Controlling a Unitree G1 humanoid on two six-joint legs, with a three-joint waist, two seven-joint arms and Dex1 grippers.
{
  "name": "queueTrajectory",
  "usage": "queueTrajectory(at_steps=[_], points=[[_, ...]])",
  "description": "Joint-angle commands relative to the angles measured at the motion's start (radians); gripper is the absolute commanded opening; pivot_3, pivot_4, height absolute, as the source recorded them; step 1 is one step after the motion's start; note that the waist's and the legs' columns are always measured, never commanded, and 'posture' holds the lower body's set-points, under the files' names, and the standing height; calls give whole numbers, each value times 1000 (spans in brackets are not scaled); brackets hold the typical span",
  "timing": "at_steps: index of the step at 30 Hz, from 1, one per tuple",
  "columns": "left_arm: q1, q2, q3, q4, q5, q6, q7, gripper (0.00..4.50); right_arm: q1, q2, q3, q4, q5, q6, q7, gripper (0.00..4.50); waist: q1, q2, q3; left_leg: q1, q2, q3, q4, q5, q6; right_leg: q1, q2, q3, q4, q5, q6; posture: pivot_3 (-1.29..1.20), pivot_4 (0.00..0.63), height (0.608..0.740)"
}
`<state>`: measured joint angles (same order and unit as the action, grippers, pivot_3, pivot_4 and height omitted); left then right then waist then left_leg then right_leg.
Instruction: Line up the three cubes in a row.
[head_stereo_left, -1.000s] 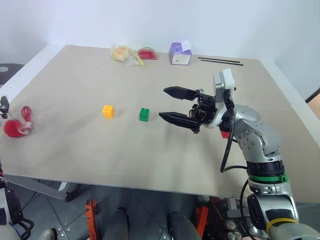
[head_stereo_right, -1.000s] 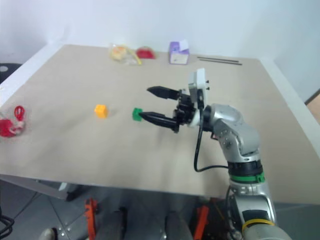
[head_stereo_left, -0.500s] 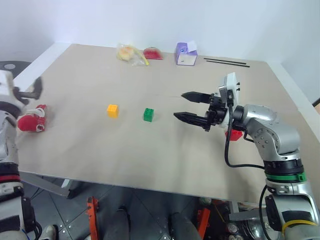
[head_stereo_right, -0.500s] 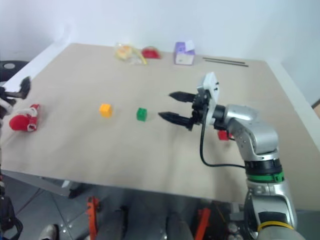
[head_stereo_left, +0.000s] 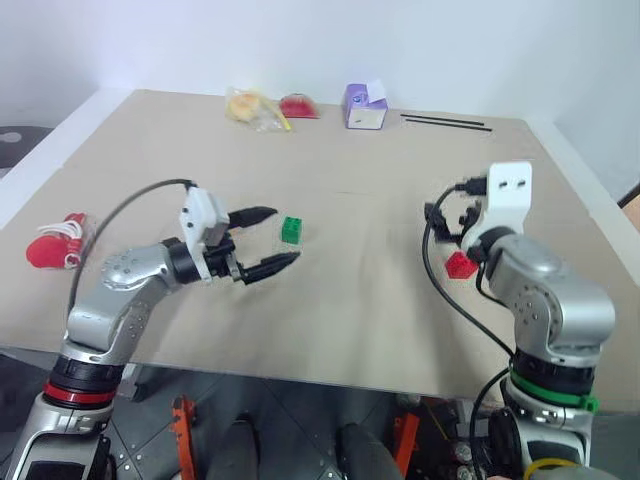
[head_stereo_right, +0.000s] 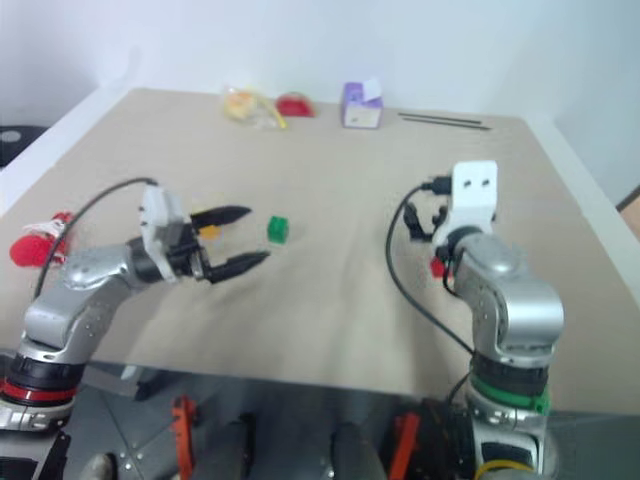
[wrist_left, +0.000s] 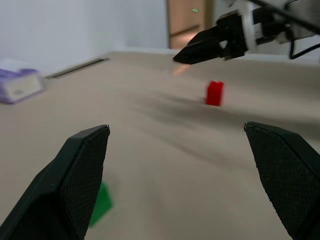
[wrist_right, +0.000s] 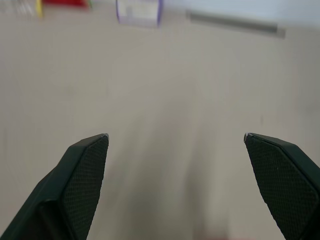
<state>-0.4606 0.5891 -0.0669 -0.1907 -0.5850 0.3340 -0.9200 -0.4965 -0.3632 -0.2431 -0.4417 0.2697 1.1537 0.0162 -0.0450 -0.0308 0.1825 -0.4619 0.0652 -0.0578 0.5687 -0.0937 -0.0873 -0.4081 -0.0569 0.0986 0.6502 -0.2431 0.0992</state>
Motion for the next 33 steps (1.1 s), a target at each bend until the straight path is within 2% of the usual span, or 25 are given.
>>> queueTrajectory(at_steps=[1, 7, 14, 24, 27, 33], points=[[-30, -9, -18, -18, 7, 19, -35, 4458, 49, -16, -62, -36, -23, -51, -5, 4500, 0, 0, 0, 0, 0, 0, 0, 0, 1, 0, 0, 0, 0, 0, 0, 0, 150, 740], [-26, -42, -36, -22, 22, 34, -56, 4458, 132, -23, -86, 54, -43, -197, 26, 4500, -3, 0, 0, 1, 0, 0, 0, 3, 4, 0, 0, 0, 0, 0, 4, 0, 150, 740], [-24, -60, -39, -22, 44, 38, -52, 4458, 128, 4, -111, 154, 7, -230, 77, 4500, -3, 1, 0, 2, 0, 0, 0, 5, 7, 1, 0, 0, 0, 3, 2, 0, 150, 740], [-16, -70, -27, -28, 63, 39, -33, 4458, 149, -5, -87, 221, 0, -257, 108, 4500, -3, 1, 0, 1, 0, 0, 0, 5, 7, 0, 0, 0, -1, 2, 3, 0, 150, 740], [-15, -69, -25, -28, 65, 40, -33, 4500, 149, -6, -81, 228, -4, -265, 111, 3721, -3, 1, 0, 1, 0, 1, 0, 5, 7, 0, 0, 0, -1, 2, 3, 0, 150, 740], [-22, -66, -15, -25, 56, 42, -34, 4500, 148, -10, -77, 235, -9, -278, 112, 1565, -3, 1, 0, 1, 0, 1, 0, 5, 7, 0, 0, 0, -1, 2, 3, 0, 150, 740]])
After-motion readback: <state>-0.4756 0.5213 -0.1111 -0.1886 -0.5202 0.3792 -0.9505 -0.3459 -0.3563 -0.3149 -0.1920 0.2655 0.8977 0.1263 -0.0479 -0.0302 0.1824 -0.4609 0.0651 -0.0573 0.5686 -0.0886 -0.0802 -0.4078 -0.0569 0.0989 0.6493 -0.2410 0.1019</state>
